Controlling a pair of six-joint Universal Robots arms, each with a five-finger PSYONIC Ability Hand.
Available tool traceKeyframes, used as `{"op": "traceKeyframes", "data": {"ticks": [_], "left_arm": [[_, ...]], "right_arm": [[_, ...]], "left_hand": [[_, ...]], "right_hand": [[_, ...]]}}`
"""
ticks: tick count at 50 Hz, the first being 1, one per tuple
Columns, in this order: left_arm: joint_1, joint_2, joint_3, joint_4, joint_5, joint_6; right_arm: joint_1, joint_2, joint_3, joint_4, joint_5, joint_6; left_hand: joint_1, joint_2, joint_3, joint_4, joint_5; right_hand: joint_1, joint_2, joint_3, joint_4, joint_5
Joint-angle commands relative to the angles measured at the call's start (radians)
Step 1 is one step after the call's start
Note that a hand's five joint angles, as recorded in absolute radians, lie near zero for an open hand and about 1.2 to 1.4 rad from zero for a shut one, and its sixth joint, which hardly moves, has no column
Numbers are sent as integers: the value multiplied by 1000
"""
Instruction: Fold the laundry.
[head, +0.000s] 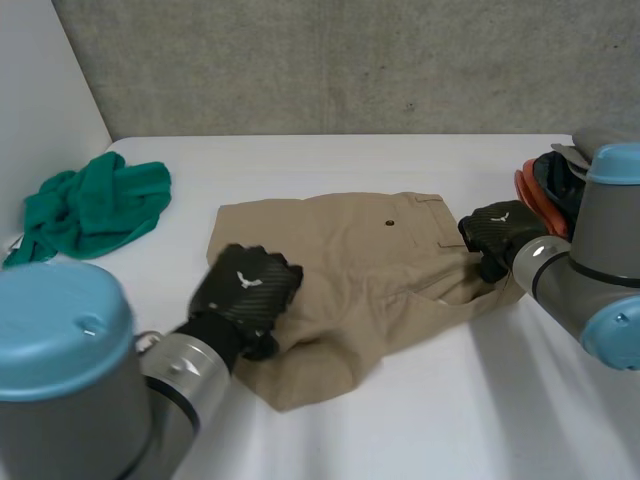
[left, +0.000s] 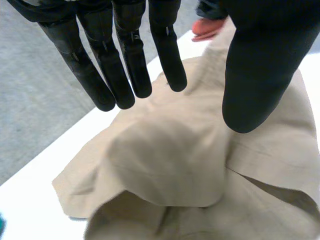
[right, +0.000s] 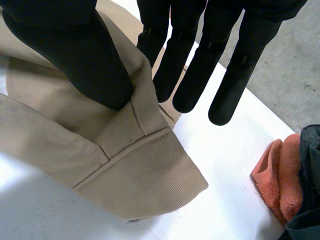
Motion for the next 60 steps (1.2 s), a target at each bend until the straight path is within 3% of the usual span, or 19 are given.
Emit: {"op": "traceKeyframes", "data": {"ticks": [1,4,9,14,32,35,40,45,52,60], "left_arm": [[92,87,25,-54,38,-198],[113,54,66,-72,74,-285],[104,-64,132,-154,106,-356],[83,-184,198,-223,83,-388],[-14,-391,344,-226,52,-410],[-25,-423,362,-221,39,-408],[-37,-455,387,-215,-32,-404],[-29,-353,393,-249,-124,-392],[27,13,410,-289,-52,-225],[78,227,602,-333,-18,-126]], "right_arm": [[-10,-64,39,-4,-18,20],[-8,-81,45,2,-26,21],[-5,-104,51,6,-23,29],[1,-129,57,13,-20,44],[4,-193,69,46,-15,72],[7,-193,73,46,-13,75],[6,-209,74,54,-3,81],[0,-262,66,92,-7,78],[-25,-439,-19,219,-84,34],[-40,-558,-240,315,-136,63]], "left_hand": [[-48,-50,-48,-49,-46],[-307,-309,-307,-309,-305],[-310,-312,-310,-312,-308],[-310,-312,-311,-312,-308],[-190,-192,-190,-191,-188],[-79,-80,-79,-80,-77],[677,676,677,676,679],[679,677,679,677,681],[679,677,679,677,681],[679,677,679,677,681]], "right_hand": [[268,210,204,198,234],[268,210,204,198,234],[268,210,204,198,234],[268,210,204,198,234],[268,210,204,198,234],[268,210,204,198,234],[268,210,204,198,234],[268,210,204,198,234],[268,210,204,198,234],[268,210,204,198,234]]}}
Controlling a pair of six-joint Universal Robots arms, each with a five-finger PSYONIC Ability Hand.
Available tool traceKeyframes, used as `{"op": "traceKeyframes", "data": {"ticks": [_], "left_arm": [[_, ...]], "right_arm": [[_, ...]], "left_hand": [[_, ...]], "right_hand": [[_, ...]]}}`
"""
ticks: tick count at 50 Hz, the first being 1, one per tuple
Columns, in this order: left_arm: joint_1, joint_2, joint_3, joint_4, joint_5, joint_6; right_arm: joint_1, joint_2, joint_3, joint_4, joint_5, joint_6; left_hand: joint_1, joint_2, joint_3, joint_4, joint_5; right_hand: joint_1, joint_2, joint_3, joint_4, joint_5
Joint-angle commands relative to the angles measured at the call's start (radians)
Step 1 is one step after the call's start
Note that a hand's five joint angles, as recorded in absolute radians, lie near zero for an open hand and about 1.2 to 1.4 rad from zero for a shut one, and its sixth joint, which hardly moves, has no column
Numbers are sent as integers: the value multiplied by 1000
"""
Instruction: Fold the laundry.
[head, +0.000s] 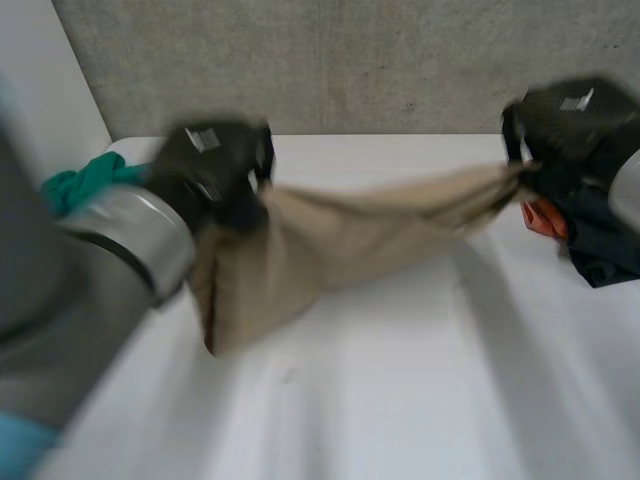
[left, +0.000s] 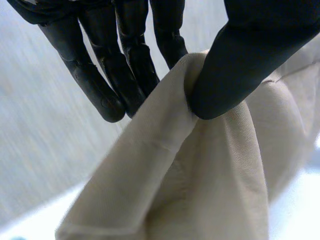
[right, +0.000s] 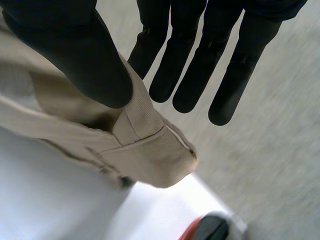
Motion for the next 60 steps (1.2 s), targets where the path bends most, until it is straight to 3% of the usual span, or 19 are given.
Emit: {"op": "traceKeyframes", "data": {"ticks": [1,9,15,25,30,36,37,38,40,43,49,54,60], "left_arm": [[47,174,191,-48,28,72],[128,143,486,-27,16,75],[156,-12,618,64,17,86],[228,-364,591,301,34,97],[255,-557,593,455,32,98],[281,-737,701,539,31,98],[280,-759,719,539,35,100],[280,-792,756,533,49,103],[281,-825,793,510,60,111],[281,-845,844,417,65,127],[268,-738,793,296,22,155],[231,-514,474,240,-44,170],[156,-242,2,227,-58,203]], "right_arm": [[-9,-91,-204,72,-38,40],[-26,-73,-419,-26,-8,244],[-32,24,-436,-129,27,331],[88,234,-313,-302,166,301],[134,378,-221,-528,214,245],[160,556,-207,-851,281,178],[164,584,-223,-892,282,167],[175,643,-268,-926,274,132],[190,697,-325,-899,260,81],[184,742,-419,-763,262,12],[121,676,-471,-496,263,55],[75,533,-396,-220,234,55],[25,405,-182,14,64,-64]], "left_hand": [[227,203,216,204,239],[227,203,216,204,239],[227,203,216,204,239],[227,203,216,204,239],[227,203,216,204,239],[227,203,216,204,239],[227,203,216,204,239],[-40,-64,-51,-63,-28],[-954,-978,-965,-977,-942],[-995,-1019,-1006,-1018,-983],[-995,-1019,-1006,-1018,-983],[-995,-1019,-1006,-1018,-983],[-995,-1019,-1006,-1018,-983]], "right_hand": [[268,210,204,197,234],[268,210,204,197,234],[268,210,204,197,234],[268,210,204,197,234],[268,210,204,197,234],[268,210,204,197,234],[-31,-90,-96,-103,-66],[-953,-1012,-1018,-1025,-988],[-949,-1008,-1014,-1020,-984],[-953,-1012,-1018,-1025,-988],[-953,-1012,-1018,-1025,-988],[-953,-1012,-1018,-1025,-988],[-953,-1012,-1018,-1025,-988]]}}
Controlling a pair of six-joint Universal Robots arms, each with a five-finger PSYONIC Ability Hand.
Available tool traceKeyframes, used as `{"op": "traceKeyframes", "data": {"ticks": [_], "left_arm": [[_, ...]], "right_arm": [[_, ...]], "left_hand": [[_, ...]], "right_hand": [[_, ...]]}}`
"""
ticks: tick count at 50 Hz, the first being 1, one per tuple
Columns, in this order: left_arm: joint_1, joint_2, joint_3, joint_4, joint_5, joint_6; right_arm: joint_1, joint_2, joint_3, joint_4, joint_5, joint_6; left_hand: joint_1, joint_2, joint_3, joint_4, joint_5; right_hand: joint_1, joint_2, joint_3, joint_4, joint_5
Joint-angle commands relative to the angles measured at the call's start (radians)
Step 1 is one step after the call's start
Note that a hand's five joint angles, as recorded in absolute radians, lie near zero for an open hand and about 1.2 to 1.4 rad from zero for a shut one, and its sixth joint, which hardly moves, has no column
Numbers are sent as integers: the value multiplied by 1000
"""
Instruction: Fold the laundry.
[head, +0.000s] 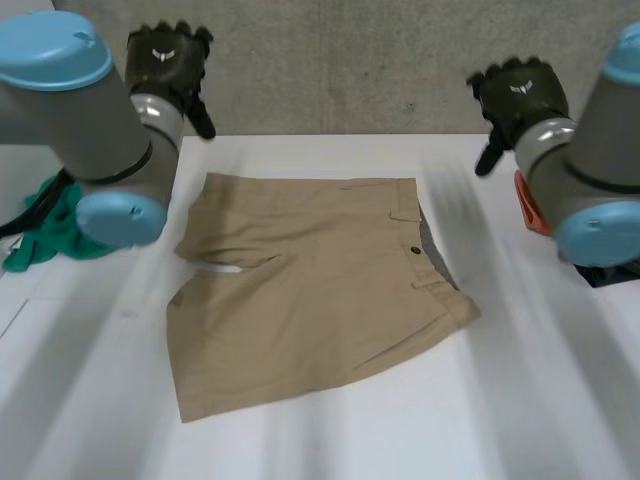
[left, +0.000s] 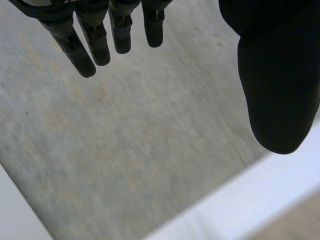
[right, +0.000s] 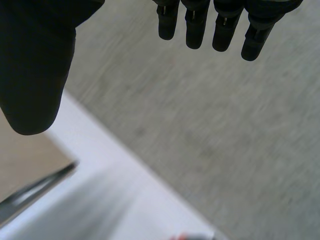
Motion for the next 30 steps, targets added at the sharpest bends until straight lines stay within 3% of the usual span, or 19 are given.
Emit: {"op": "traceKeyframes", "data": {"ticks": [1,6,10,18,25,29,30], "left_arm": [[-84,328,-560,-17,-31,38],[-138,466,-867,-12,-30,61],[-169,537,-1105,-12,-41,56],[-149,552,-1280,31,-41,-2],[-104,534,-1289,104,-21,-30],[-100,508,-1282,123,-1,-8],[-100,495,-1279,129,2,5]], "right_arm": [[-60,-161,255,272,-189,-130],[-103,-214,459,287,-331,-279],[-129,-215,607,196,-426,-357],[-137,-172,761,-140,-479,-287],[-121,-116,795,-305,-480,-244],[-112,-83,789,-306,-474,-252],[-112,-79,789,-302,-471,-255]], "left_hand": [[-15,-32,-41,-30,-51],[-15,-32,-41,-30,-51],[71,54,45,56,35],[147,130,122,132,111],[153,136,127,138,117],[165,148,139,150,129],[168,151,142,153,132]], "right_hand": [[-51,-38,-35,-45,-37],[66,79,82,72,80],[248,261,265,254,262],[298,311,314,304,312],[424,437,441,430,438],[743,757,760,749,757],[1166,1180,1183,1172,1180]]}}
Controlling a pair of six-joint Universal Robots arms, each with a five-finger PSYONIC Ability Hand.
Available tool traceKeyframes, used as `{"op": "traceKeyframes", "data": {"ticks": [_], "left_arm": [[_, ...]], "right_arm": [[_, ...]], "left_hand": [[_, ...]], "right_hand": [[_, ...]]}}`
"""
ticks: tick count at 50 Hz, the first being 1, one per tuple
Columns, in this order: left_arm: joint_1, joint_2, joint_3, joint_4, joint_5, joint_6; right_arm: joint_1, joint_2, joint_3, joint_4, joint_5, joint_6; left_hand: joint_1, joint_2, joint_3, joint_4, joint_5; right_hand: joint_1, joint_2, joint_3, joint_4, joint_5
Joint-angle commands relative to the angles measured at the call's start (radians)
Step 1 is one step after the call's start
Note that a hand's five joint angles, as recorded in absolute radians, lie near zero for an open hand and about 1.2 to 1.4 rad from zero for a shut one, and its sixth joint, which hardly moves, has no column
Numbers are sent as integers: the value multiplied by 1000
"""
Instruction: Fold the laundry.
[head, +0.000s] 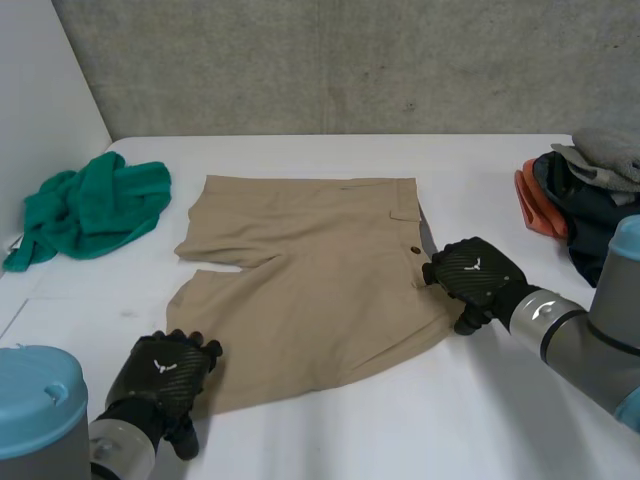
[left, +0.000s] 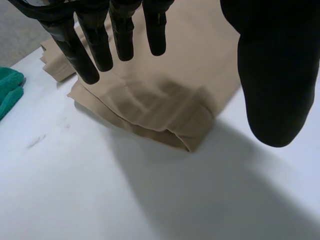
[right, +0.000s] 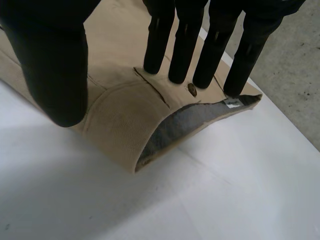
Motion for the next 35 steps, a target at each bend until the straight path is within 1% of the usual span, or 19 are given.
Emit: {"op": "traceKeyframes", "data": {"ticks": [1,3,4,6,7,9,10,11,13,17,22,24,25,28,31,35], "left_arm": [[14,-47,23,39,27,37],[13,-56,25,52,30,51],[11,-65,30,76,33,60],[10,-76,33,99,34,65],[10,-90,34,122,36,72],[10,-104,39,139,34,83],[8,-117,45,154,31,95],[8,-123,46,161,31,103],[7,-139,49,165,31,117],[1,-163,54,165,36,140],[-15,-165,54,165,36,152],[-19,-163,53,162,36,155],[-24,-160,51,156,33,158],[-25,-156,53,141,33,160],[-22,-124,51,113,36,152],[-27,-82,46,69,42,129]], "right_arm": [[14,44,-7,-13,13,-1],[14,39,-1,-13,14,4],[15,30,8,-16,17,16],[12,4,22,-13,27,35],[14,-7,25,-10,31,41],[12,-30,31,-7,42,52],[10,-53,36,2,54,65],[9,-62,39,8,62,71],[3,-82,40,24,79,84],[-17,-119,45,96,111,128],[-22,-129,43,142,125,127],[-22,-137,43,149,126,119],[-22,-143,43,151,126,113],[-19,-148,43,151,128,111],[-16,-145,40,151,129,108],[-13,-142,42,148,131,107]], "left_hand": [[82,82,86,78,80],[143,143,147,139,141],[260,260,264,256,258],[384,384,388,380,382],[483,483,487,479,481],[563,563,567,559,561],[642,642,646,638,640],[657,657,661,653,655],[652,651,656,648,650],[558,558,562,554,556],[531,531,535,527,529],[479,478,483,475,477],[397,397,401,393,395],[349,349,353,345,347],[226,226,230,222,224],[211,211,215,207,209]], "right_hand": [[757,763,765,767,761],[757,763,765,767,761],[757,763,765,767,761],[757,763,765,767,761],[757,763,765,767,761],[757,763,765,767,761],[757,763,765,767,761],[757,763,765,767,761],[757,763,765,767,761],[757,763,765,767,761],[757,763,765,767,761],[757,763,765,767,761],[757,763,765,767,761],[757,763,765,767,761],[757,763,765,767,761],[757,763,765,767,761]]}}
